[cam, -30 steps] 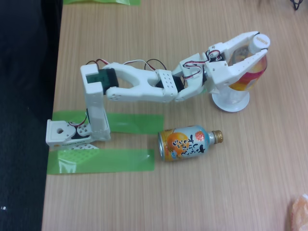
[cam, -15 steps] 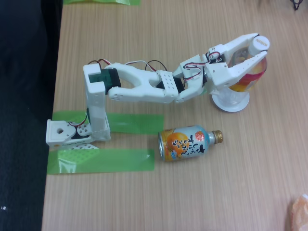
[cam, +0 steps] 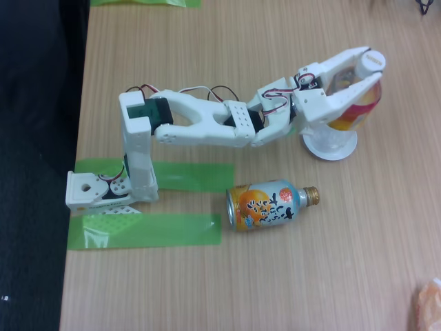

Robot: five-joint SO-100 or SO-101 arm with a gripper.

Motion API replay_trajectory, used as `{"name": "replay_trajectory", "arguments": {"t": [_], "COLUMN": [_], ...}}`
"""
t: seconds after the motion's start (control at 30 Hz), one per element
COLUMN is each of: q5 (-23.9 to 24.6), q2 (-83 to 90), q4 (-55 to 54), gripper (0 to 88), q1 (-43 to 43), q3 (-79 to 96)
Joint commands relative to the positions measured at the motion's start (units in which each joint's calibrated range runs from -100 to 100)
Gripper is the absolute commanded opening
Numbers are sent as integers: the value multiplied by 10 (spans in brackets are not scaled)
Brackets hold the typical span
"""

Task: Pick up the plastic bottle and stand it up on the white place

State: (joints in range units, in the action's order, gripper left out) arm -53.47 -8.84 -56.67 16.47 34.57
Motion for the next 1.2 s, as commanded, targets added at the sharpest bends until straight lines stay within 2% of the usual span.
{"name": "replay_trajectory", "arguments": {"t": [0.0,1.17], "q5": [0,-1], "q2": [1,-16], "q4": [-2,-8], "gripper": [105,101], "q1": [9,2], "q3": [-16,-23]}}
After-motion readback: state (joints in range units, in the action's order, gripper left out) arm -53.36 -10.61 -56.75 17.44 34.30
